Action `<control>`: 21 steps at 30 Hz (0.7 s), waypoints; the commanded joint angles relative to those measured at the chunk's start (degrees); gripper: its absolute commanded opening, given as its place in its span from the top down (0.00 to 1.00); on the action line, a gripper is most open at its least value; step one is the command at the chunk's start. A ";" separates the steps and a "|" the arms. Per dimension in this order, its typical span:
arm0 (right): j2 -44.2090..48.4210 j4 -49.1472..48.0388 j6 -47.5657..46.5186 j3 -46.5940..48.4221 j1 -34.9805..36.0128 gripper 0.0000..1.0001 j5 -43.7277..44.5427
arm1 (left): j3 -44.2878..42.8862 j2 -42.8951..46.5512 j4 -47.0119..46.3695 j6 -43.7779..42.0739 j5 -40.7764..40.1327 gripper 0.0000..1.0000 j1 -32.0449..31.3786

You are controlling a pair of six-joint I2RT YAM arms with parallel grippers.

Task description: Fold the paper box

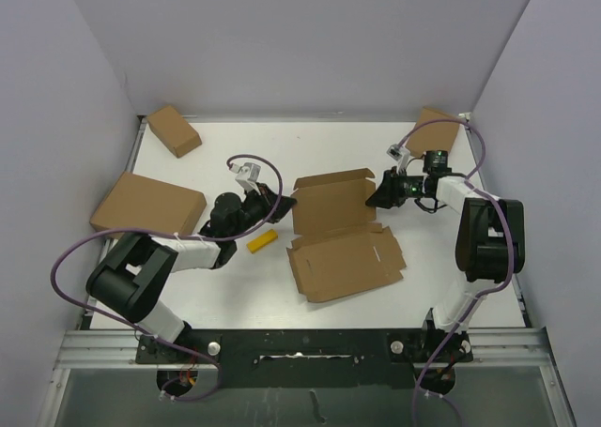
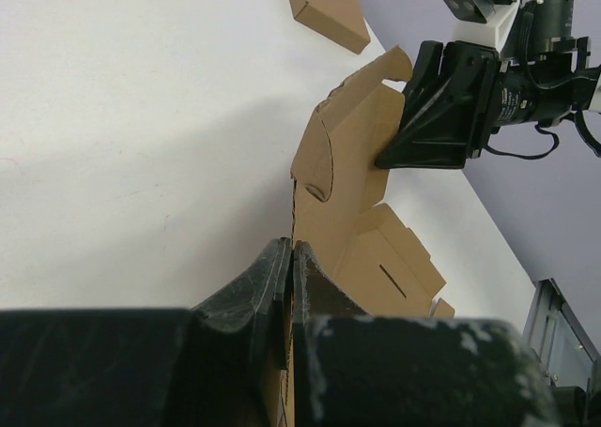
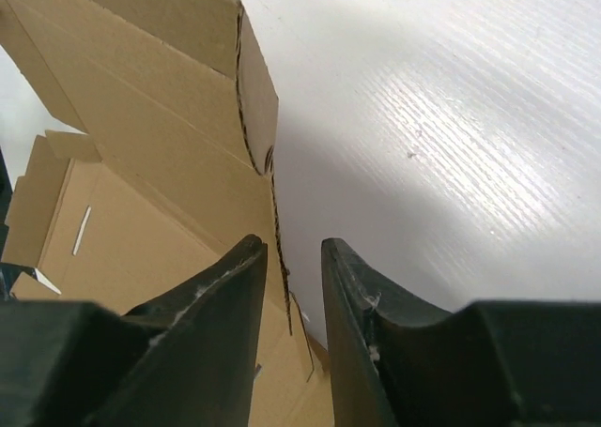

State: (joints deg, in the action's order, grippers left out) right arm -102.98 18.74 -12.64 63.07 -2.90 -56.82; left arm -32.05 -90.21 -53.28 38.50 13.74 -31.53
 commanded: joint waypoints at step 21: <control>13.54 6.21 -12.83 1.44 0.34 1.00 -6.17 | 4.59 20.34 7.09 -6.99 18.83 0.24 9.85</control>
State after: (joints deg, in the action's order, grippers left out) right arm -93.97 22.02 -20.03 63.07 -2.85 -60.90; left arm -27.35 -76.97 -49.43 35.09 24.58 -24.97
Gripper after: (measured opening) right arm 0.039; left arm 0.649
